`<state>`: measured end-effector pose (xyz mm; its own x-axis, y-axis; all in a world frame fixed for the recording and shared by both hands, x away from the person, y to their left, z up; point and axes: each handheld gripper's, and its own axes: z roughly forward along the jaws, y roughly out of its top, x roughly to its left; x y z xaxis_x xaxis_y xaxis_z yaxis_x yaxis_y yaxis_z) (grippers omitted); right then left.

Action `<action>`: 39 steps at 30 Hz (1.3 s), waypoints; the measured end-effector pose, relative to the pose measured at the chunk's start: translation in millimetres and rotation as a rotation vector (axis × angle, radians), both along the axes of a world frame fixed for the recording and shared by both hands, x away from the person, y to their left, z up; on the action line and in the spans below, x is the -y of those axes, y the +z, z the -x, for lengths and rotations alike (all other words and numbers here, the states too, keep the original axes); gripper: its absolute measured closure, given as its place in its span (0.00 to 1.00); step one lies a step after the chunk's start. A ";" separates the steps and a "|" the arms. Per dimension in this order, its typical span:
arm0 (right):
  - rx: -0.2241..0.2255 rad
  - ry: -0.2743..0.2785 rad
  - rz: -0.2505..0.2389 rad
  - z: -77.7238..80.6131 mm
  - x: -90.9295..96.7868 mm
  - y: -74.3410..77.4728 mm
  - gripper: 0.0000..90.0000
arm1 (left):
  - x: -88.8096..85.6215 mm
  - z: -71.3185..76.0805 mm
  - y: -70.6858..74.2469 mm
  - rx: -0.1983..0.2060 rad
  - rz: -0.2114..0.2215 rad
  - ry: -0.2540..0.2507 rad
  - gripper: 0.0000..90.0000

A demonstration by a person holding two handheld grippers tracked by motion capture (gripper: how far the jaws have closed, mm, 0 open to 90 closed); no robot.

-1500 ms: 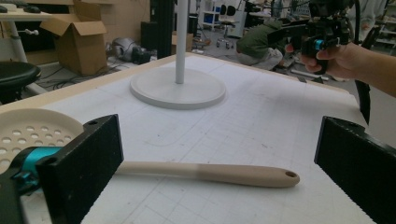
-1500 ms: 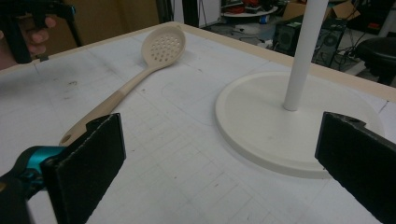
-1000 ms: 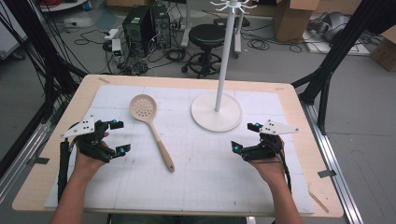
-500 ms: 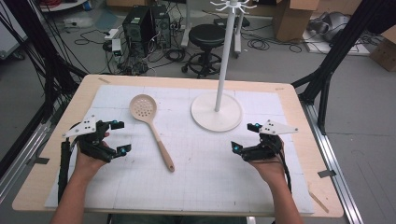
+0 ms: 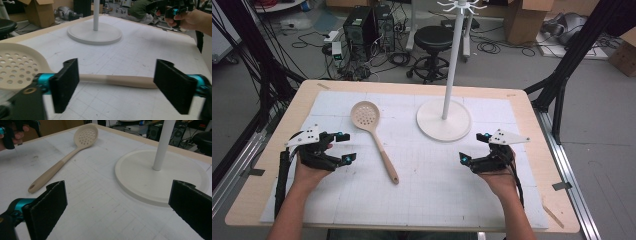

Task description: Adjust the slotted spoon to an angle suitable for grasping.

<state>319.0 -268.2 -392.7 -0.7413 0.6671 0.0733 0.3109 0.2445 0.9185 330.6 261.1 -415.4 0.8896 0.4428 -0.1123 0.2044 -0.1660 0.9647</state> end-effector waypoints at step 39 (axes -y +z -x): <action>-0.018 0.012 0.025 -2.8 -3.5 -7.0 0.01 | 89.9 -94.9 -12.2 -0.152 -0.471 0.159 1.00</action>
